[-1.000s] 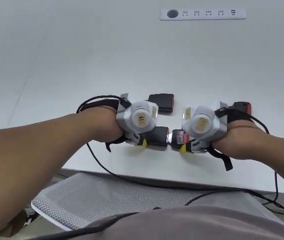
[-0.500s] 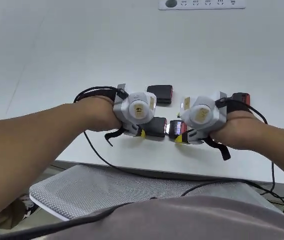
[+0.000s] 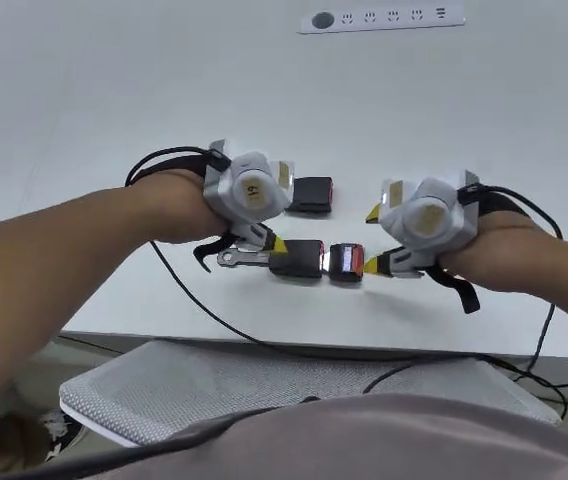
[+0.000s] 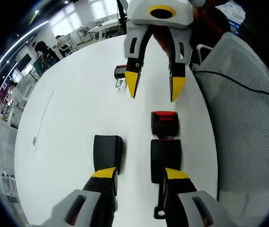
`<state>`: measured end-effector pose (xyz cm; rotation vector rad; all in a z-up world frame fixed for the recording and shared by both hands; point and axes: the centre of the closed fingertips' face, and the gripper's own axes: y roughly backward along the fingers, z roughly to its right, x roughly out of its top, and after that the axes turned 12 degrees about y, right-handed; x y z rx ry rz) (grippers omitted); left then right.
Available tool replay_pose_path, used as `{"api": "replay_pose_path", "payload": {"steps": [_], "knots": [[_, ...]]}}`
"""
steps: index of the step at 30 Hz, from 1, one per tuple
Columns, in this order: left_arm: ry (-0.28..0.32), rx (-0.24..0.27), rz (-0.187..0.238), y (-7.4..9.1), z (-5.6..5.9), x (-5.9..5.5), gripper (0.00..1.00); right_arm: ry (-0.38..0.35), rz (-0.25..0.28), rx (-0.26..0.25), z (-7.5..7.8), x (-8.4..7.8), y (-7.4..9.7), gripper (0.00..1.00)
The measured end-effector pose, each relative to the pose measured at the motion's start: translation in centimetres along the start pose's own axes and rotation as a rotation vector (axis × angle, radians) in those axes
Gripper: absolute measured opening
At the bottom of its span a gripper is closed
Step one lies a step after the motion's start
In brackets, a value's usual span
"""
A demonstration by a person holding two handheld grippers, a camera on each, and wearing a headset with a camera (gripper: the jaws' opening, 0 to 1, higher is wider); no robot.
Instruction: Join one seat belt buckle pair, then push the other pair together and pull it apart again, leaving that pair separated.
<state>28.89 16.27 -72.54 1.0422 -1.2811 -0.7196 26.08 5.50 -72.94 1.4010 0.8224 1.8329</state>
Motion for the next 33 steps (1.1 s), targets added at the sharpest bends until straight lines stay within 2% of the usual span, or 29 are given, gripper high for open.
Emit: {"api": "replay_pose_path", "payload": {"steps": [7, 10, 15, 19, 25, 31, 33], "knots": [[0.006, 0.004, -0.019, -0.5, -2.3, 0.3, 0.43, -0.052, -0.067, -0.06, 3.7, -5.2, 2.5, 0.37], [0.006, 0.009, -0.018, -0.6, -3.3, 0.7, 0.44, -0.063, -0.083, -0.075, 5.0, -6.8, 3.3, 0.37], [-0.009, 0.01, -0.019, -1.3, -4.7, 1.3, 0.47, -0.082, -0.12, -0.084, 6.3, -9.5, 4.0, 0.38], [-0.015, -0.018, -0.036, -2.2, -5.3, 1.2, 0.49, -0.066, -0.161, -0.054, 6.5, -11.3, 4.2, 0.4], [-0.025, -0.052, -0.069, -3.4, -5.7, 0.4, 0.49, -0.047, -0.185, -0.003, 6.5, -12.6, 3.9, 0.4], [-0.023, -0.066, -0.081, -3.6, -5.9, -0.4, 0.46, -0.052, -0.187, 0.053, 5.9, -12.4, 3.0, 0.34], [-0.025, -0.068, -0.085, -3.5, -6.0, -0.8, 0.42, -0.054, -0.179, 0.054, 6.2, -12.1, 2.9, 0.33]]}}
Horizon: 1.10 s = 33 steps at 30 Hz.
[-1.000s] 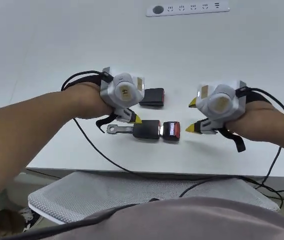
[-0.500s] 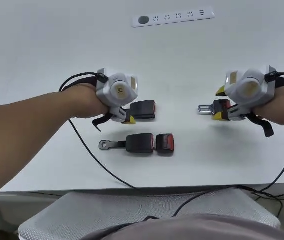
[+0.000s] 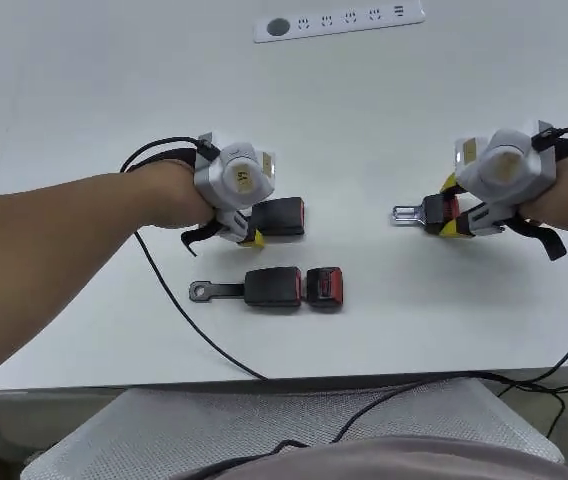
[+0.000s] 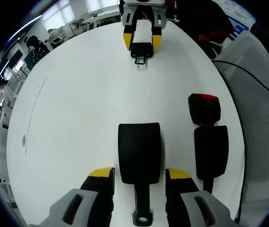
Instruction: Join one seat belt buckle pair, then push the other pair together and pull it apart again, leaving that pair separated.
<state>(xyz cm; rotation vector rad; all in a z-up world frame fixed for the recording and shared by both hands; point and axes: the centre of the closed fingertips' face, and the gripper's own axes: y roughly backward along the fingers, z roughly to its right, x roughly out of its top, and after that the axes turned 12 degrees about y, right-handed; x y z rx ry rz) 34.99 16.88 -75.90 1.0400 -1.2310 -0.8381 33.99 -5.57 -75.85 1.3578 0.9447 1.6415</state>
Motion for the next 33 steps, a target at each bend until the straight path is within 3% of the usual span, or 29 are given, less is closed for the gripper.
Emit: {"api": "replay_pose_path", "payload": {"steps": [4, 11, 33], "knots": [[0.013, -0.014, 0.009, 0.2, 0.1, -0.4, 0.35, 0.004, 0.0, 0.006, -0.1, 0.2, 0.0, 0.33], [0.007, -0.003, 0.018, 0.2, -0.1, -0.5, 0.32, 0.007, -0.003, 0.004, 0.1, 0.9, -0.2, 0.33], [0.003, 0.011, -0.014, 0.0, -0.5, -0.8, 0.31, -0.013, 0.098, -0.041, 0.8, 9.2, -4.0, 0.33]]}}
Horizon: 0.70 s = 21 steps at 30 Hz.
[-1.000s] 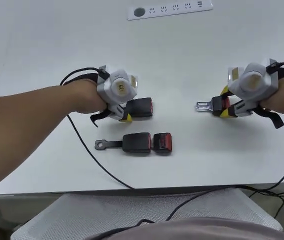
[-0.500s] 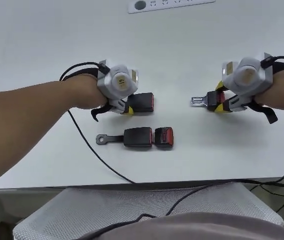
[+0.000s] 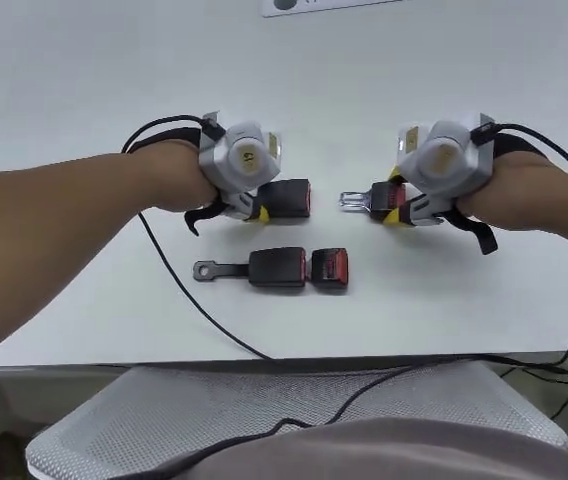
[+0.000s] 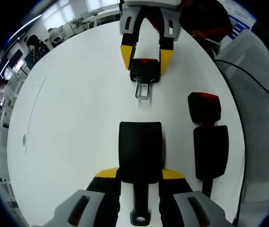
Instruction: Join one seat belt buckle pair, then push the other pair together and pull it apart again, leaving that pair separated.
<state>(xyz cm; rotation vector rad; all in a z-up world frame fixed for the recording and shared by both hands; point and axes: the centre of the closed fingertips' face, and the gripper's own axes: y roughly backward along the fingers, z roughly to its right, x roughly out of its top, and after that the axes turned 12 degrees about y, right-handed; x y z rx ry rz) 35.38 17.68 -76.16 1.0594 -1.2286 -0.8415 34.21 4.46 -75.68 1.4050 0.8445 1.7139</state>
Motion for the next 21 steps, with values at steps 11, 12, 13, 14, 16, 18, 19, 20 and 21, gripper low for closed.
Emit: {"api": "replay_pose_path", "payload": {"steps": [11, 12, 13, 14, 16, 18, 19, 20, 21], "knots": [[0.001, 0.0, -0.011, -0.5, -0.3, -0.3, 0.31, 0.004, 0.01, -0.002, 0.2, 2.3, -1.5, 0.33], [0.003, 0.001, -0.012, -0.6, -0.3, -0.3, 0.31, 0.003, 0.008, 0.001, 0.2, 2.4, -1.7, 0.33], [0.003, 0.001, -0.013, -0.6, -0.3, -0.4, 0.31, 0.004, 0.007, 0.003, 0.2, 2.5, -1.7, 0.32], [0.0, 0.002, -0.015, -0.7, -0.3, -0.3, 0.31, 0.006, 0.007, 0.006, 0.2, 2.6, -1.8, 0.32], [-0.002, 0.002, -0.019, -0.8, -0.3, -0.3, 0.31, 0.009, 0.005, 0.007, 0.2, 2.8, -1.9, 0.32], [0.0, 0.001, -0.019, -0.8, -0.2, -0.3, 0.31, 0.023, 0.0, 0.004, 0.3, 2.7, -1.9, 0.32], [-0.001, 0.001, -0.019, -0.8, -0.2, -0.3, 0.31, 0.016, 0.004, 0.005, 0.3, 2.8, -1.9, 0.32], [0.001, 0.001, -0.022, -0.9, -0.2, -0.3, 0.31, 0.017, 0.004, 0.007, 0.2, 2.9, -1.9, 0.32], [0.0, 0.002, -0.023, -0.9, -0.2, -0.3, 0.31, 0.026, 0.004, 0.007, 0.2, 2.9, -2.0, 0.32]]}}
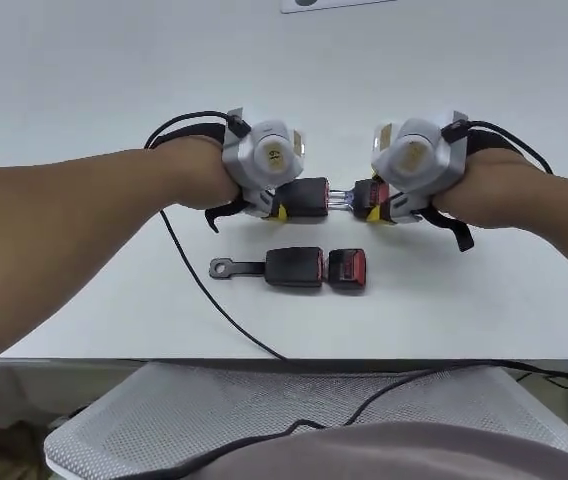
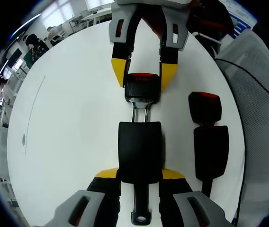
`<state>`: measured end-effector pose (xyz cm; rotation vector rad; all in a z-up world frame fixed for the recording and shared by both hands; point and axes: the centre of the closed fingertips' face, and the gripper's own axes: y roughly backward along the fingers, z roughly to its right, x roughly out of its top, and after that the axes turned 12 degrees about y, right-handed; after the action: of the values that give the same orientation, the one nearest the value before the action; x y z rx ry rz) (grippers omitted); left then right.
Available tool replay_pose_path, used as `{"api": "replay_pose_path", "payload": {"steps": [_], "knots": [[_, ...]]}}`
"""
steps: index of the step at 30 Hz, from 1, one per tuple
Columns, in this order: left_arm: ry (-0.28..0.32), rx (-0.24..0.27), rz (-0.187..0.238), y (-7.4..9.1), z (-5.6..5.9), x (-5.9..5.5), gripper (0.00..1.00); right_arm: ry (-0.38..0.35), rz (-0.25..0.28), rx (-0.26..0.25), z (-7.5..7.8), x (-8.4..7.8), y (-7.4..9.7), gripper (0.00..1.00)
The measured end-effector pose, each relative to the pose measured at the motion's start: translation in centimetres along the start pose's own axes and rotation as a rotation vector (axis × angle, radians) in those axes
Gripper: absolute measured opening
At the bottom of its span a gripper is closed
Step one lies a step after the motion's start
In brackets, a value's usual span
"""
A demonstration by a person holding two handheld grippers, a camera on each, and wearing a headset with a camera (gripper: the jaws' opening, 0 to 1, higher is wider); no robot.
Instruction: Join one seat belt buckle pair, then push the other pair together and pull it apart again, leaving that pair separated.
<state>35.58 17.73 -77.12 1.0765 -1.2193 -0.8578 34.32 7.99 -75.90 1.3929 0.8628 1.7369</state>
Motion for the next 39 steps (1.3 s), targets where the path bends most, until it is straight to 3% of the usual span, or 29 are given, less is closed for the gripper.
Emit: {"api": "replay_pose_path", "payload": {"steps": [7, 11, 19, 21, 23, 25, 31, 35, 39], "knots": [[-0.016, -0.007, -0.005, -0.2, 0.1, 0.1, 0.31, 0.026, -0.001, 0.004, 0.1, 0.6, -0.7, 0.31], [-0.02, -0.016, -0.022, -0.3, 0.2, 0.1, 0.3, 0.022, 0.024, 0.016, 0.1, 0.6, -0.7, 0.3], [-0.034, -0.028, -0.052, -0.4, 0.3, -0.1, 0.29, 0.024, 0.016, 0.036, 0.1, 1.1, -0.9, 0.29], [-0.025, -0.031, -0.049, -0.4, 0.4, -0.1, 0.29, 0.005, 0.043, 0.042, 0.1, 1.9, -1.1, 0.29], [-0.035, -0.031, -0.045, -0.4, 0.5, -0.1, 0.29, 0.028, 0.018, 0.037, -0.1, 2.5, -1.7, 0.28], [-0.006, -0.031, -0.034, -0.2, 0.6, -0.3, 0.29, 0.025, 0.019, 0.048, 0.0, 2.4, -1.5, 0.28], [-0.018, -0.035, -0.027, -0.2, 0.9, -0.5, 0.3, 0.045, 0.029, 0.056, -0.3, 2.5, -1.3, 0.29], [-0.01, -0.035, -0.001, -0.1, 0.8, -0.7, 0.3, 0.052, 0.031, 0.051, -0.4, 2.7, -1.2, 0.3], [-0.003, -0.03, -0.009, 0.0, 0.9, -0.7, 0.3, 0.067, 0.025, 0.05, -0.4, 2.7, -1.1, 0.3]]}}
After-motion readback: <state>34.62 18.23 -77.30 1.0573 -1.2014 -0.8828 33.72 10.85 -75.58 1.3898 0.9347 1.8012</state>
